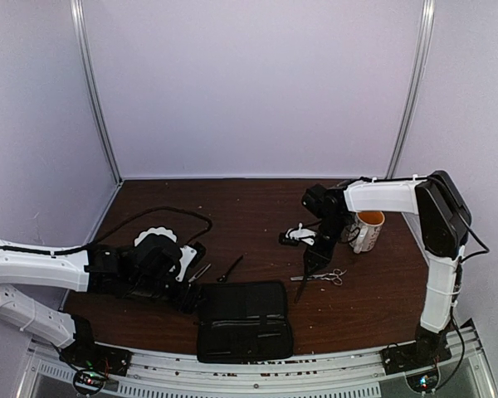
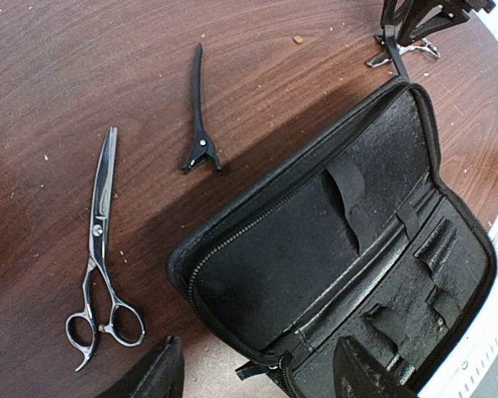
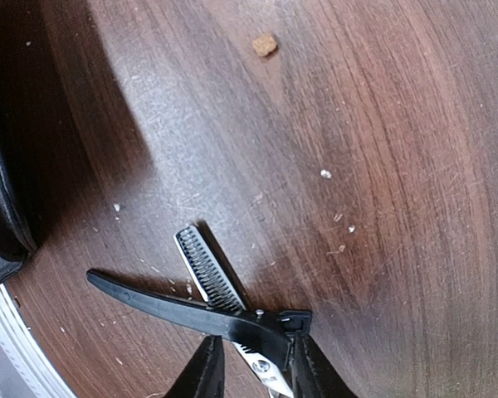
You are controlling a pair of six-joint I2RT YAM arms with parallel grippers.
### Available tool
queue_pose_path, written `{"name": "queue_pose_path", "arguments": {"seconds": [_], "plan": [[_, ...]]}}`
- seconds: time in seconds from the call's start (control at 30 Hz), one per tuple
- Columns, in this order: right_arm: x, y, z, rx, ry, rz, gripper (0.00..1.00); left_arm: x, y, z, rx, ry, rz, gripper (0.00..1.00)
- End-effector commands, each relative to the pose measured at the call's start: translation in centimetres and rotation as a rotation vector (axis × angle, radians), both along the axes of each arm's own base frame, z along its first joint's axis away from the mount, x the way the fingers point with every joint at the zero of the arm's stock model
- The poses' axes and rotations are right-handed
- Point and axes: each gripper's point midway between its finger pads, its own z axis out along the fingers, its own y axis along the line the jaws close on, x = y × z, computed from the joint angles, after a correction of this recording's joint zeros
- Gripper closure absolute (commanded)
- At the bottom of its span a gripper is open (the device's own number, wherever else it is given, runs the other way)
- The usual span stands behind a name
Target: Sort the hair-cutting tools
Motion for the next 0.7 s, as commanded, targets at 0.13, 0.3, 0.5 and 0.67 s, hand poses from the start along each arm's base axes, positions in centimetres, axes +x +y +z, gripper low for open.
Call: {"name": "queue_pose_path", "arguments": {"seconds": [0.13,0.3,0.5,0.67], "plan": [[0.5,0.2,0.4,0.045,0.059,-0.052,0.77,0.1,-0.8,0.9,-0.056,-0.013,0.002,0.34],[0.5,-0.2,0.3,0.054,0.082,-0.071,0.84,0.3,-0.9,1.3,-0.064,-0.021,0.004,0.34],[0.3,-0.3,0.2,0.066,0.095,-0.071,0.82,0.3,-1.0,1.3,-0.062,-0.022,0.005,0.34],[1.3,0.3,0.8,0.083,0.075,-0.078,0.67,0.3,-1.1,1.2,-0.071,-0.015,0.005,0.34]]}}
